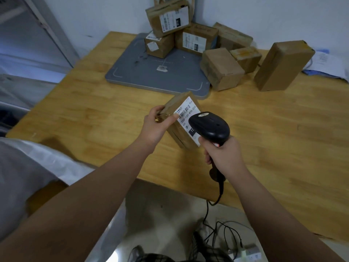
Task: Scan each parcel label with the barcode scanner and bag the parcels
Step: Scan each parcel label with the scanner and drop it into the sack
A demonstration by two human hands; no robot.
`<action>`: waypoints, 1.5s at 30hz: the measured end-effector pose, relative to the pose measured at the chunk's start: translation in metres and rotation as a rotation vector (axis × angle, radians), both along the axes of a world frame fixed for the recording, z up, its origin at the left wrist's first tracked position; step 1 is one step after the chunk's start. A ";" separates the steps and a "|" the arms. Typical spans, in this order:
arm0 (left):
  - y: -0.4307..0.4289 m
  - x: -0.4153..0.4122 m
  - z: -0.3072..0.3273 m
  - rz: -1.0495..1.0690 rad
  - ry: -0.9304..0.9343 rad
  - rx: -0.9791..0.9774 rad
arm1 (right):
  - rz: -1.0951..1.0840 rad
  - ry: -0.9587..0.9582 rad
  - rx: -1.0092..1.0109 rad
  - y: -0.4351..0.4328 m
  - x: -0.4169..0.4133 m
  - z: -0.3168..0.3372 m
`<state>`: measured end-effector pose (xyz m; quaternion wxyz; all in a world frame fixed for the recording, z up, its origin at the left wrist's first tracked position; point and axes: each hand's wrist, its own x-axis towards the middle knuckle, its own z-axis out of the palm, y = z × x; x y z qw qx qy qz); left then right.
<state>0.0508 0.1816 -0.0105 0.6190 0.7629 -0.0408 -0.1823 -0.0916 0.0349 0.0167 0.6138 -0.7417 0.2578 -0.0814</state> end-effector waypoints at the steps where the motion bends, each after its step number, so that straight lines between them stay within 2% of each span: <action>1: 0.015 -0.002 0.001 0.007 0.009 -0.009 | 0.007 -0.012 0.012 0.014 0.001 0.000; 9: 0.200 -0.054 -0.012 0.154 0.168 -0.061 | 0.176 0.008 0.153 0.179 -0.001 -0.032; 15: 0.362 -0.104 -0.046 0.348 0.201 0.062 | 0.332 0.100 0.223 0.298 0.003 -0.070; 17: 0.404 -0.106 -0.068 0.345 0.179 0.212 | 0.353 0.128 0.205 0.323 0.004 -0.083; 20: 0.438 -0.103 -0.092 0.160 0.169 0.458 | 0.398 0.207 0.142 0.345 0.005 -0.102; 24: 0.437 -0.100 -0.108 -0.298 0.146 0.671 | 0.416 0.297 0.084 0.355 0.000 -0.125; 31: 0.405 -0.091 -0.150 -0.844 0.014 0.900 | 0.428 0.448 -0.126 0.356 -0.012 -0.159; 35: 0.403 -0.093 -0.175 -0.939 0.009 1.018 | 0.435 0.499 -0.254 0.346 -0.017 -0.173; 40: 0.415 -0.085 -0.184 -0.988 -0.039 1.262 | 0.392 0.527 -0.331 0.334 -0.021 -0.178; 43: 0.416 -0.075 -0.170 -1.023 -0.037 1.296 | 0.382 0.525 -0.347 0.330 -0.019 -0.174; 45: 0.409 -0.073 -0.157 -0.966 -0.077 1.256 | 0.370 0.513 -0.349 0.327 -0.018 -0.169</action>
